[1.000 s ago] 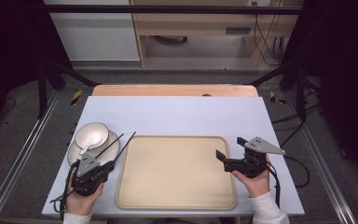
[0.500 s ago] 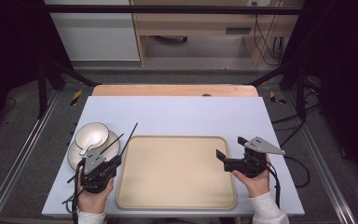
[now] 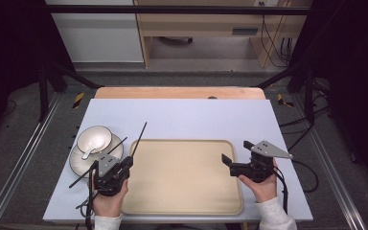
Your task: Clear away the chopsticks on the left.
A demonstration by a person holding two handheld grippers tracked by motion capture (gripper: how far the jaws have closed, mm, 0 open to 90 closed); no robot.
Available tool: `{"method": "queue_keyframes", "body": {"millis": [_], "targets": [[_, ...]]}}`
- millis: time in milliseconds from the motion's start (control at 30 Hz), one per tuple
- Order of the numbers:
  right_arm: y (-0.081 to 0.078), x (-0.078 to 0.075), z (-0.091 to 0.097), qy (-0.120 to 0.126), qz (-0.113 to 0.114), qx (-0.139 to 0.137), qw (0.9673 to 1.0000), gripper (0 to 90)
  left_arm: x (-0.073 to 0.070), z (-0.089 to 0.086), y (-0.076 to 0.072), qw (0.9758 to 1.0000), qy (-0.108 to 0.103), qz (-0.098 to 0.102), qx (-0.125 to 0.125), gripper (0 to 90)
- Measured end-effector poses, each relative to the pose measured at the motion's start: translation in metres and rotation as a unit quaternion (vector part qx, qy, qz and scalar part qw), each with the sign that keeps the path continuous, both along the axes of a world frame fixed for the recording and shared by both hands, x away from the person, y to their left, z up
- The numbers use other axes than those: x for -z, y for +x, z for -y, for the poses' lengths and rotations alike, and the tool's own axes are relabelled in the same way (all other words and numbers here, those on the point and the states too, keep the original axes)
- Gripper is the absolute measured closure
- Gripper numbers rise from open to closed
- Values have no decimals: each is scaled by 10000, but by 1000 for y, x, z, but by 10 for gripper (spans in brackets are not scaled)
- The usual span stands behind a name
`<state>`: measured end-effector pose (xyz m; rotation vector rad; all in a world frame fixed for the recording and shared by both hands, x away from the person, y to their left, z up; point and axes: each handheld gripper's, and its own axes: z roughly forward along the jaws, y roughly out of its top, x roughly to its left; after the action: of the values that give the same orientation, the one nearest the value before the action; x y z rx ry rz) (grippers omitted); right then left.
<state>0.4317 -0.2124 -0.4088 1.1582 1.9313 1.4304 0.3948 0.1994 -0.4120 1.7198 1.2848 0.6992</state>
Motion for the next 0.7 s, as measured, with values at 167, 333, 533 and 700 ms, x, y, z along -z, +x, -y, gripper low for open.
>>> {"method": "queue_keyframes", "body": {"millis": [167,333,533,700], "targets": [[0,1,-1,-6,-18,-13,10000,44,8,-1,-4,9997,-138,-2,-205,854],[1,1,-2,-22,-39,-33,10000,44,22,-3,-8,9988,-290,-10,-387,854],[1,2,-2,-23,-51,-31,10000,44,40,-4,-13,9977,-393,-37,-558,854],[2,3,-2,-81,-69,-46,9999,44,49,-2,-13,9974,-397,-76,-595,854]]}}
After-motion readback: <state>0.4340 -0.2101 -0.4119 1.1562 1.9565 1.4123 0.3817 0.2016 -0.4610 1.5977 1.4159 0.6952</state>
